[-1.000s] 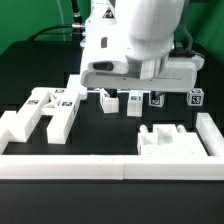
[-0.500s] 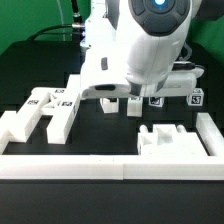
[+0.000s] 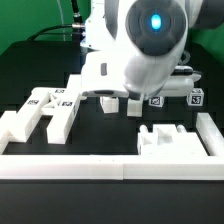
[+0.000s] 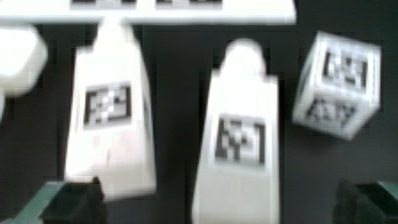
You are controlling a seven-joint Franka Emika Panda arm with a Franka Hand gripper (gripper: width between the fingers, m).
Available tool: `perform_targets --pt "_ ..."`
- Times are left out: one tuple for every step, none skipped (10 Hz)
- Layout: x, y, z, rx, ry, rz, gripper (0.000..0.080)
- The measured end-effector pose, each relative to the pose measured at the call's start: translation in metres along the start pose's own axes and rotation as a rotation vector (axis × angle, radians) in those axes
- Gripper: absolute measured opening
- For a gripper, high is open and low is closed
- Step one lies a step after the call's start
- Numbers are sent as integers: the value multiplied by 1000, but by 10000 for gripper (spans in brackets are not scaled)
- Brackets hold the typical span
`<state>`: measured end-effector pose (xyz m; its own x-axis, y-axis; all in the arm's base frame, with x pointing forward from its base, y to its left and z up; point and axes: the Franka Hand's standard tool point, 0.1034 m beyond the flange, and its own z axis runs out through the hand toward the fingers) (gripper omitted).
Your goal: Assemble chair
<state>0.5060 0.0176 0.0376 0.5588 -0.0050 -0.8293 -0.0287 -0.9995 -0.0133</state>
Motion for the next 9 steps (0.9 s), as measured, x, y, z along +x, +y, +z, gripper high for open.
perform_targets --pt "4 -1 1 -3 -28 -2 649" --pt "4 -2 4 -6 -57 -3 649" --pt "6 -4 4 -8 -47 -5 649" --pt "9 -4 5 -10 -42 -6 649" --pt "11 -4 8 -11 -43 -5 649" --pt "14 -5 10 -13 -35 -6 649" --pt "18 -6 13 -15 -27 -7 649" --pt "21 -6 15 -16 -21 -7 649" --pt "24 -5 16 -16 -14 -7 649"
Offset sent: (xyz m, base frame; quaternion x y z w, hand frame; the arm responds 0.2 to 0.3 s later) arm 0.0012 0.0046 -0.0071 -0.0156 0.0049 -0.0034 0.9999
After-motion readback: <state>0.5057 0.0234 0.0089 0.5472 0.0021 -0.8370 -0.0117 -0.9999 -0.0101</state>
